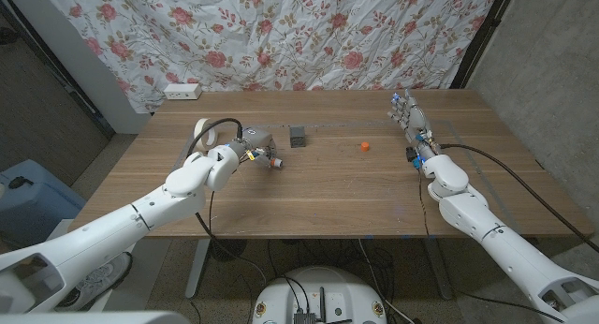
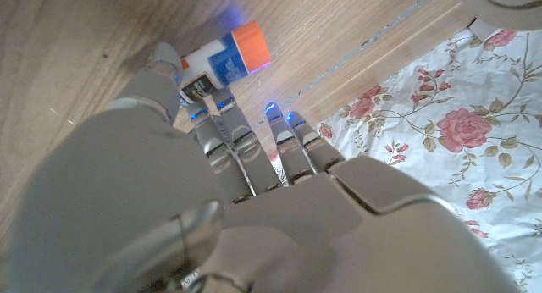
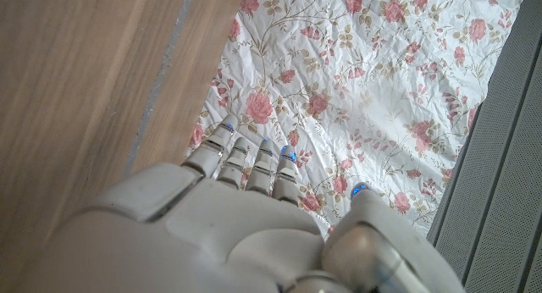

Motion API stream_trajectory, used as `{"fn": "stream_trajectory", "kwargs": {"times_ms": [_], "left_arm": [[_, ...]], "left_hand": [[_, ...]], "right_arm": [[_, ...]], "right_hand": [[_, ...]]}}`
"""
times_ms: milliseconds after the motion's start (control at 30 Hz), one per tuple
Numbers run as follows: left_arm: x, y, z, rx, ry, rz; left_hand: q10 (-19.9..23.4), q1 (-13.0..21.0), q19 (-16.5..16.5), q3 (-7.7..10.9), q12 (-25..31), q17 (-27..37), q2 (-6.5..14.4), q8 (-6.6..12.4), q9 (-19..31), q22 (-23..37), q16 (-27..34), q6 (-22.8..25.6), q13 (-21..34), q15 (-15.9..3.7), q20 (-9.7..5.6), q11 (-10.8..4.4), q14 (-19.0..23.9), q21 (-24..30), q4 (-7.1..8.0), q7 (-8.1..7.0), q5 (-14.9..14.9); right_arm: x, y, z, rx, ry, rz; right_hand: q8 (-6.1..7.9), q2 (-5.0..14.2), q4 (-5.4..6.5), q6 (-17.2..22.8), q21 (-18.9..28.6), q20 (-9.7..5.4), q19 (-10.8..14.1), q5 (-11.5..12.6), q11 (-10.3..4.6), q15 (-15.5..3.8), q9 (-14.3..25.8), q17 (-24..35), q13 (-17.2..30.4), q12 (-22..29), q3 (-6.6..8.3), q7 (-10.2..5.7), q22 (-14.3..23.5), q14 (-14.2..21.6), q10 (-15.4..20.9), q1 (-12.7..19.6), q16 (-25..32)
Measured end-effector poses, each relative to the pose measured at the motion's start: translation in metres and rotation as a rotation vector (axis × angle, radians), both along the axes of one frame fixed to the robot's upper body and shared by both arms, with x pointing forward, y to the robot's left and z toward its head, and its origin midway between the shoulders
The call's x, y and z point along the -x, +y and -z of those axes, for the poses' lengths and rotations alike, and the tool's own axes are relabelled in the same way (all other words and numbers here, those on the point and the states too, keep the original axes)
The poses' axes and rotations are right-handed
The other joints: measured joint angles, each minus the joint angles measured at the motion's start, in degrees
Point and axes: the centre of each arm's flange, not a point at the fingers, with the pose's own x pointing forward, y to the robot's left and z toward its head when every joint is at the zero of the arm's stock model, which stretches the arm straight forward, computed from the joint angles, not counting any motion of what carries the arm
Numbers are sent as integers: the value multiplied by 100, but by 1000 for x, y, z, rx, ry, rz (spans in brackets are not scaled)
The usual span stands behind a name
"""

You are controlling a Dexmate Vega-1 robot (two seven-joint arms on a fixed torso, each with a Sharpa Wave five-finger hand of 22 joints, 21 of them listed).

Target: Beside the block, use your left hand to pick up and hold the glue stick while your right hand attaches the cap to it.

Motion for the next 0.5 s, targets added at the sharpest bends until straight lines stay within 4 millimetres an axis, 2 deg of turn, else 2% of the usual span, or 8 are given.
{"fn": "stream_trajectory", "kwargs": {"times_ms": [133,300,500], "left_arm": [[4,1,-4,10,-11,-14],[8,2,-7,26,-15,-20],[12,2,-11,48,-18,-23]], "left_hand": [[0,0,0,-36,0,0,0,1,0,0,0,0,-6,0,0,0,0,0,11,0,-1],[31,0,0,-37,-3,0,0,1,1,0,0,0,-6,0,0,30,0,0,11,0,-5],[31,-15,0,-74,-8,0,15,0,1,0,0,0,-6,11,0,29,10,0,18,0,-6]], "right_arm": [[2,-1,-4,26,-7,-1],[4,0,-8,83,-16,10],[9,0,-16,182,-30,35]], "right_hand": [[0,0,-16,0,0,0,0,0,-21,-80,0,-4,-20,0,16,0,0,-2,21,0,0],[0,-31,-56,-2,0,-31,-32,0,-21,-80,0,-47,-30,0,56,-2,0,-2,21,31,0],[-23,-123,-202,-84,-23,-61,-201,0,-53,-154,0,-102,-30,0,85,-84,0,-76,-12,123,-4]]}}
